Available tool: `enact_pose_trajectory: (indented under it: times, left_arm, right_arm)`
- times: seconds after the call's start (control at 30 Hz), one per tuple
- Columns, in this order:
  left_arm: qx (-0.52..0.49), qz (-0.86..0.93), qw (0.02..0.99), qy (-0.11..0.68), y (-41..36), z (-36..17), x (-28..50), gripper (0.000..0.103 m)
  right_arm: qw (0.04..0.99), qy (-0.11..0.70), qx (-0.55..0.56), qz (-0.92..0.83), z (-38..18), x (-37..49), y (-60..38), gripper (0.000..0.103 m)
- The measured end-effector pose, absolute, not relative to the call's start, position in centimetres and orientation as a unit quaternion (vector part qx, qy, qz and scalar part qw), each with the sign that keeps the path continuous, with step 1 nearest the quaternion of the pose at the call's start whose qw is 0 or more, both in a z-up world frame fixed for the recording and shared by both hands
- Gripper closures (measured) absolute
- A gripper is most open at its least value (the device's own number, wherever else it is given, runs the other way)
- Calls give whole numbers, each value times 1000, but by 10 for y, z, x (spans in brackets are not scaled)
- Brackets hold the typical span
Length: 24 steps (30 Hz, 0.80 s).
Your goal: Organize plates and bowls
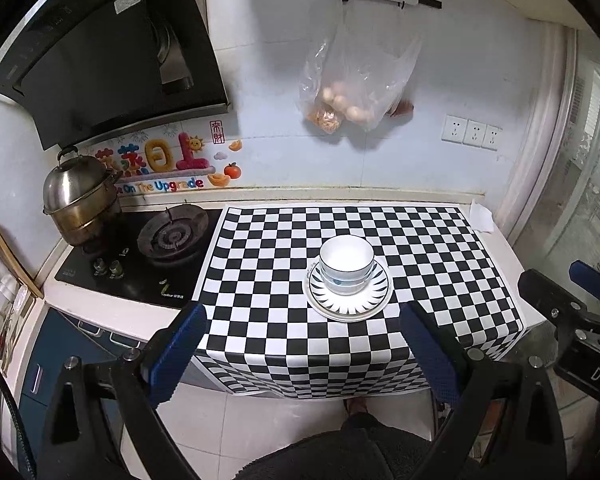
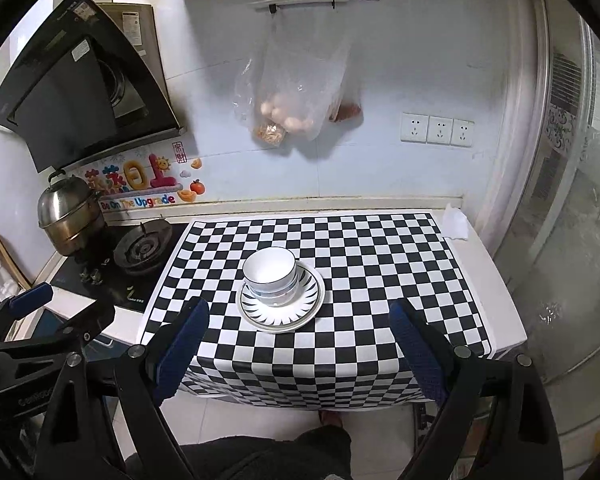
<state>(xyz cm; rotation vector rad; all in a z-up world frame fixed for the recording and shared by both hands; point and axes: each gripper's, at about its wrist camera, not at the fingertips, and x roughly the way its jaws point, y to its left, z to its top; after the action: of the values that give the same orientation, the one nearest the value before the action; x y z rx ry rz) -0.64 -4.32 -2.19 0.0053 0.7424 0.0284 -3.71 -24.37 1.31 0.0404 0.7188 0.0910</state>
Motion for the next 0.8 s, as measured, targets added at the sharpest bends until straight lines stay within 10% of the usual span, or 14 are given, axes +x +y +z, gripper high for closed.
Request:
enact_pose_trajectory:
  times: [0.8]
  left_arm:
    - [4,13,935,354,-43,-16,-10,4]
  right_arm:
    - [938,345,17,40,18,-38,-251,9]
